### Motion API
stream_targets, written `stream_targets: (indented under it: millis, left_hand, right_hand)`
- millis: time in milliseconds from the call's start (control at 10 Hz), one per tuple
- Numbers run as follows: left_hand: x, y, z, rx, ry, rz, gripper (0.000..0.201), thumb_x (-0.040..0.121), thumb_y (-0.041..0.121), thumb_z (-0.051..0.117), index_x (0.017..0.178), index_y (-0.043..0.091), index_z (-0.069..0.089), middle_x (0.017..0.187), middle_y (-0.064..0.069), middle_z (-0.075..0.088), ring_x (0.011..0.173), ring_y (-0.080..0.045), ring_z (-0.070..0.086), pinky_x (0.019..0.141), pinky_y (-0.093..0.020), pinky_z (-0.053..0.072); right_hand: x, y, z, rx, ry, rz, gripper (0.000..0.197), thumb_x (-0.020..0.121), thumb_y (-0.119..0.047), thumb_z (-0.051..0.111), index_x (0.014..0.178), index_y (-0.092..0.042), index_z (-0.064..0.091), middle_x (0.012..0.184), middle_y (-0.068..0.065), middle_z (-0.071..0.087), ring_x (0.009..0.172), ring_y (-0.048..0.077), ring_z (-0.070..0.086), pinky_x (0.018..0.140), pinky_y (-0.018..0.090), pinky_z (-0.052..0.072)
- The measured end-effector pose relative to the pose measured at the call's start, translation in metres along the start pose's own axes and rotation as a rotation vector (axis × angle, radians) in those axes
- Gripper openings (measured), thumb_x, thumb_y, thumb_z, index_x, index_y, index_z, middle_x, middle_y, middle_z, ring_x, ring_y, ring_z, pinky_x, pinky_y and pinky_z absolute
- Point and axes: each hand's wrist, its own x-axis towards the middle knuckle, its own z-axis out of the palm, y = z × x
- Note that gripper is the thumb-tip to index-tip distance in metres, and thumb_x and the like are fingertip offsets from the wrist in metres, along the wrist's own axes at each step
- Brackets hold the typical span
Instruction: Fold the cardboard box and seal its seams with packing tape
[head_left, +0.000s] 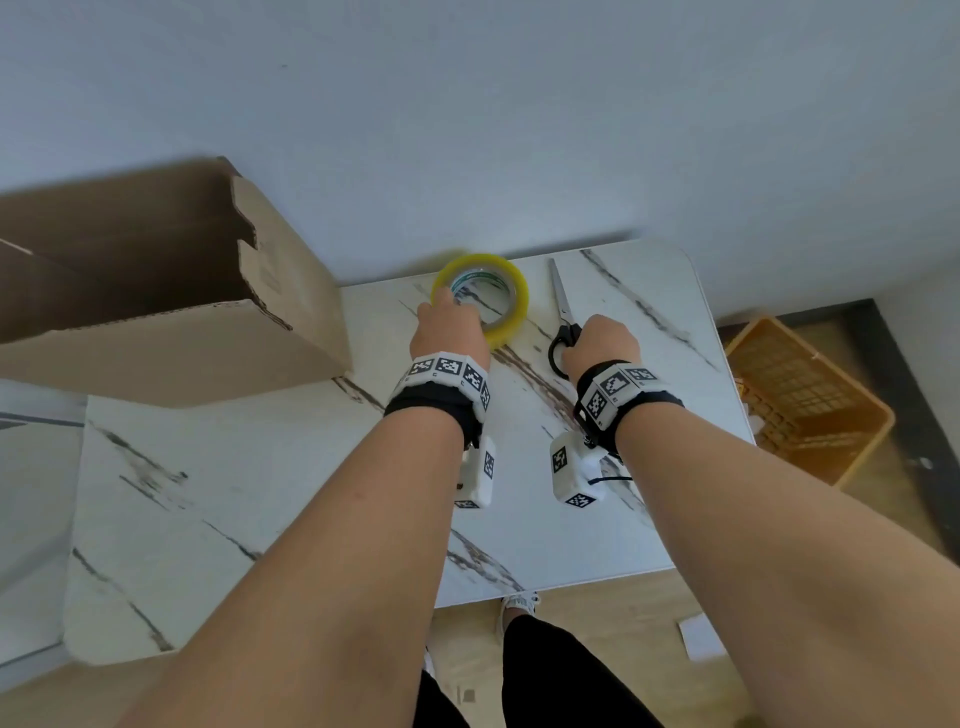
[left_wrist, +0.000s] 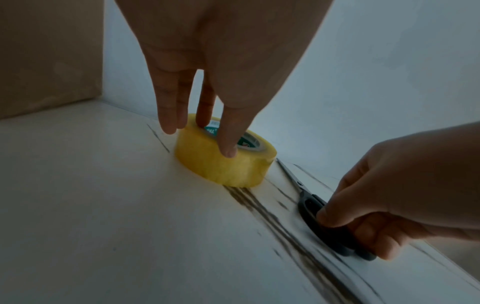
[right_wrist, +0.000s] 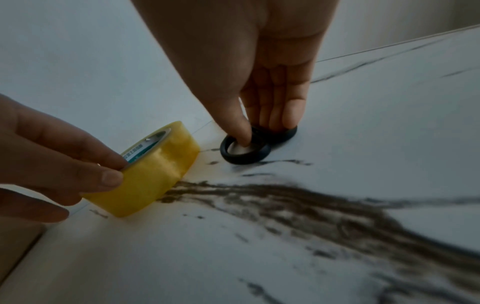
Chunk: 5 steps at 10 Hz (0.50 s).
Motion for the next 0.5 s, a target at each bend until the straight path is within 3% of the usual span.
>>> stream_targets:
  millis: [200, 300, 400, 500]
  left_hand:
    - [-0.004, -0.002, -0.001, -0.073, -0.021, 0.001, 0.030, 0.094, 0.013, 0.047, 0.119, 0.017, 0.064, 0.133, -0.007, 0.038, 0.116, -0.029, 0.041, 0.085, -0.037, 0.048]
    - [-0.011, -0.006, -0.003, -0.112, -0.059, 0.022, 0.044, 0.094, 0.013, 0.046, 0.136, 0.022, 0.049, 0.139, -0.007, 0.036, 0.122, -0.029, 0.041, 0.094, -0.040, 0.047]
    - [-0.020, -0.012, -0.009, -0.108, -0.074, 0.038, 0.053, 0.092, 0.012, 0.045, 0.144, 0.022, 0.037, 0.141, -0.009, 0.035, 0.125, -0.031, 0.041, 0.099, -0.041, 0.045]
    - [-0.035, -0.022, -0.014, -0.100, -0.104, 0.069, 0.055, 0.092, 0.014, 0.047, 0.145, 0.020, 0.035, 0.138, -0.014, 0.040, 0.122, -0.033, 0.045, 0.096, -0.041, 0.044]
  right_hand:
    - [0.008, -0.002, 0.001, -0.004, -0.022, 0.016, 0.030, 0.093, -0.016, 0.049, 0.065, -0.009, 0.040, 0.067, 0.004, 0.049, 0.075, 0.029, 0.053, 0.065, 0.031, 0.042]
    - [0.006, 0.000, 0.003, 0.051, 0.014, 0.014, 0.014, 0.090, -0.016, 0.056, 0.094, -0.003, 0.052, 0.104, 0.013, 0.060, 0.091, 0.031, 0.060, 0.072, 0.034, 0.048]
    - [-0.001, 0.000, 0.000, 0.081, 0.060, -0.002, 0.030, 0.090, -0.016, 0.055, 0.117, -0.002, 0.049, 0.118, 0.016, 0.055, 0.102, 0.033, 0.060, 0.076, 0.037, 0.048]
    - [-0.016, -0.001, -0.001, 0.082, 0.087, -0.048, 0.026, 0.092, -0.014, 0.048, 0.115, -0.002, 0.049, 0.115, 0.016, 0.055, 0.098, 0.033, 0.059, 0.072, 0.036, 0.045]
